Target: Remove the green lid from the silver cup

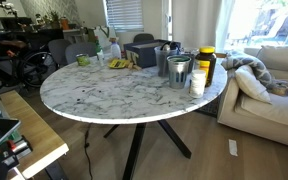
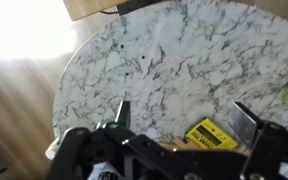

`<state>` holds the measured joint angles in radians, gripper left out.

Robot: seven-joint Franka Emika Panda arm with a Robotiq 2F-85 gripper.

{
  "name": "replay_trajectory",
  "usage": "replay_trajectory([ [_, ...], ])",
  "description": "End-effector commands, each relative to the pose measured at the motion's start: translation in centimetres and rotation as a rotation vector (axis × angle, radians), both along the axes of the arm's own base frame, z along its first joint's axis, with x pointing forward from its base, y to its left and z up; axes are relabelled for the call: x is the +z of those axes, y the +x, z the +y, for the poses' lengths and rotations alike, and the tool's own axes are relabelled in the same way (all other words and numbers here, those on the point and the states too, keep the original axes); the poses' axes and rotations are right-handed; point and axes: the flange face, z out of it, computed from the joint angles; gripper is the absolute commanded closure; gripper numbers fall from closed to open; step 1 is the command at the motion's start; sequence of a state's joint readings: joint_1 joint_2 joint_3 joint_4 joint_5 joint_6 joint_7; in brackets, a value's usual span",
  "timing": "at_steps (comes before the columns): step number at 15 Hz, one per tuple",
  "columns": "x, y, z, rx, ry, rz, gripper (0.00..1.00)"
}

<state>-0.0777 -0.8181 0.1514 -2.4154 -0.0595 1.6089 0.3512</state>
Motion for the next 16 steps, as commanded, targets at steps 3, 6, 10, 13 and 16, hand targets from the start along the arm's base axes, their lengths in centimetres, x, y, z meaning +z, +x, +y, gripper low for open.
replay_trajectory([
  [3,1.2,-0.3,-8.0,-0.269,0.065,-0.127,0.00],
  [6,0.6,-0.9,-12.8,-0.213,0.168,-0.156,0.00],
  [10,1.4,-0.9,-13.4,-0.232,0.155,-0.142,0.00],
  [13,1.5,-0.6,-12.4,-0.218,0.137,-0.140,0.00],
  [16,1.3,0.1,-14.3,-0.248,0.055,-0.259,0.00],
])
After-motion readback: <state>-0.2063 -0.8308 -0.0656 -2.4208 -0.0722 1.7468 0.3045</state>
